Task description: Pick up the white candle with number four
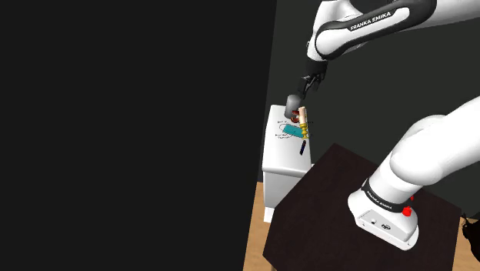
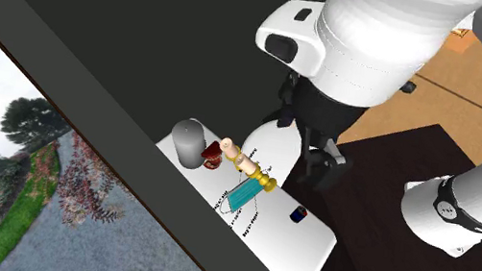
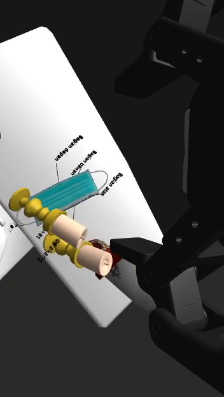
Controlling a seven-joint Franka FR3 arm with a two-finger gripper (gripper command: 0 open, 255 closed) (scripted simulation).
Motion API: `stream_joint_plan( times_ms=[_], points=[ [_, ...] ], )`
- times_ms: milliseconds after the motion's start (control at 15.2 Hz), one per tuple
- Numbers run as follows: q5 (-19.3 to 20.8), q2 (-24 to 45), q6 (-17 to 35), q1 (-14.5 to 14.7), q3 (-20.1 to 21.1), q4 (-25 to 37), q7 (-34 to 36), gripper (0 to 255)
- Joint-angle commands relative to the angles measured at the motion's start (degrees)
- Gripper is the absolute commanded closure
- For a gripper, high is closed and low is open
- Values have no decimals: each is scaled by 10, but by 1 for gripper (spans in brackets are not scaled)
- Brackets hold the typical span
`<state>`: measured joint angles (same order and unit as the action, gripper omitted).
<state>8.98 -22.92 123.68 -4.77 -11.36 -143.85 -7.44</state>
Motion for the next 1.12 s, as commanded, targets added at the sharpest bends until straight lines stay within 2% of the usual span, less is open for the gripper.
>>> stream_joint_plan(
  times_ms=[0,462,792,1056],
  points=[
    [2,36,40,-6,-15,5,-12,0],
    [-27,182,155,-17,-59,60,-65,0],
    [-83,292,217,-32,-74,121,-120,0],
    [-137,379,250,-58,-68,184,-167,0]
  ],
)
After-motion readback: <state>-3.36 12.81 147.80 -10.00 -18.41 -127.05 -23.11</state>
